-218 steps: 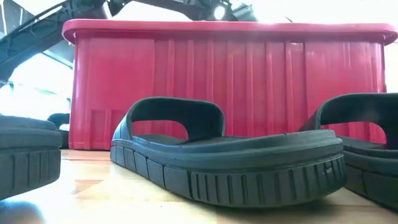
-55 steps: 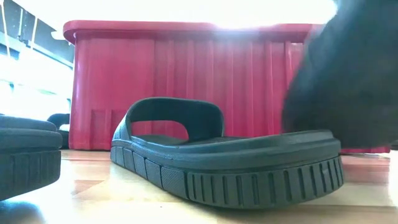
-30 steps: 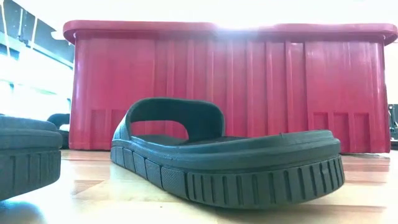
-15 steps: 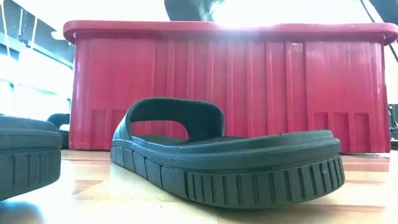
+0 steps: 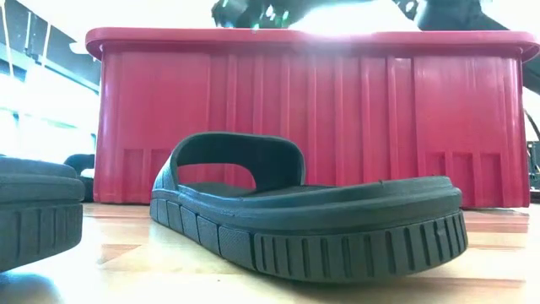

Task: Pick and place slides into bin
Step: Put the black slipper into the red bin

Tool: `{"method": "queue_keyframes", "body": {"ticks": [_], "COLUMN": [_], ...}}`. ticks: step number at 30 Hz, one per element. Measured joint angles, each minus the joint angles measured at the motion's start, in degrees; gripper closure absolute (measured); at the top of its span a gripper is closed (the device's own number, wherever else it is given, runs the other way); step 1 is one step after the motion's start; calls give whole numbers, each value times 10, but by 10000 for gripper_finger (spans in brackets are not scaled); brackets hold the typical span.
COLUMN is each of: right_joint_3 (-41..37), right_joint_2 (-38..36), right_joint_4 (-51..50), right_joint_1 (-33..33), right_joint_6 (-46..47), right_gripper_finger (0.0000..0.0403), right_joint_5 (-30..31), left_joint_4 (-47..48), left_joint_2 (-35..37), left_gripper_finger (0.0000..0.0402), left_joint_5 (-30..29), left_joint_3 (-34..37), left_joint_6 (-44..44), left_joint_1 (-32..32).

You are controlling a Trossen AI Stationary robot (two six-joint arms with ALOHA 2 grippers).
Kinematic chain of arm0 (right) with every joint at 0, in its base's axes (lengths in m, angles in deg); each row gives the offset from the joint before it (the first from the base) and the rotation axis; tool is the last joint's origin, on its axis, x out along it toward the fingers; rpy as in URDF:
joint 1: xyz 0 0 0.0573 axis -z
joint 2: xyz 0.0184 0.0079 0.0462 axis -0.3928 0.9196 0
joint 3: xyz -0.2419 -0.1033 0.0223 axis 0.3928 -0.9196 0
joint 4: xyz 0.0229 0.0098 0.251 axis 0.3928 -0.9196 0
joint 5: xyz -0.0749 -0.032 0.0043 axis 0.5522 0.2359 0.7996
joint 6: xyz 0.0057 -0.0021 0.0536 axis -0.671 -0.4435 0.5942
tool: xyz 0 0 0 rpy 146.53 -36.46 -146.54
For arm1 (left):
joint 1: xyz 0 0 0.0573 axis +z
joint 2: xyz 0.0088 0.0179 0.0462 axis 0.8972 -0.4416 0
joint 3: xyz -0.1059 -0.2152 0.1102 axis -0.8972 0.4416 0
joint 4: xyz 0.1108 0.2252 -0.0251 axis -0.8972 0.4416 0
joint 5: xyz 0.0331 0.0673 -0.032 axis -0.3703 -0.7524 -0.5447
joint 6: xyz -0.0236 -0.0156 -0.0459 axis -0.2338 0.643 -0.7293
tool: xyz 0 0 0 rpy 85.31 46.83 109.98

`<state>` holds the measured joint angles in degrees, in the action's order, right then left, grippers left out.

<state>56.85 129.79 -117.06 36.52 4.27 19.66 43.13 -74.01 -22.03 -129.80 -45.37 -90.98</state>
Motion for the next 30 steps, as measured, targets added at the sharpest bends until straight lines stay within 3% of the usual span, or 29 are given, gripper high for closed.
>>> {"method": "queue_keyframes", "body": {"ticks": [2,7,10,17,24,27,30], "right_joint_3": [0,-1,-1,-1,-1,-1,0], "right_joint_2": [29,80,95,97,97,94,82], "right_joint_4": [12,46,68,39,37,38,32], "right_joint_1": [3,5,11,12,11,11,9], "right_joint_6": [-1,-15,-48,-60,-55,-55,-44], "right_gripper_finger": [403,402,391,331,265,247,234], "right_joint_5": [-1,64,50,-44,-5,33,35], "left_joint_4": [-1,0,-1,-1,-1,-1,-2], "left_joint_2": [0,0,0,0,0,0,0], "left_gripper_finger": [302,302,302,302,302,302,302], "left_joint_5": [0,0,3,11,13,17,17], "left_joint_3": [0,0,0,0,0,0,0], "left_joint_6": [-1,-1,-2,-16,-17,-17,-17], "left_joint_1": [5,7,7,6,6,6,6]}}
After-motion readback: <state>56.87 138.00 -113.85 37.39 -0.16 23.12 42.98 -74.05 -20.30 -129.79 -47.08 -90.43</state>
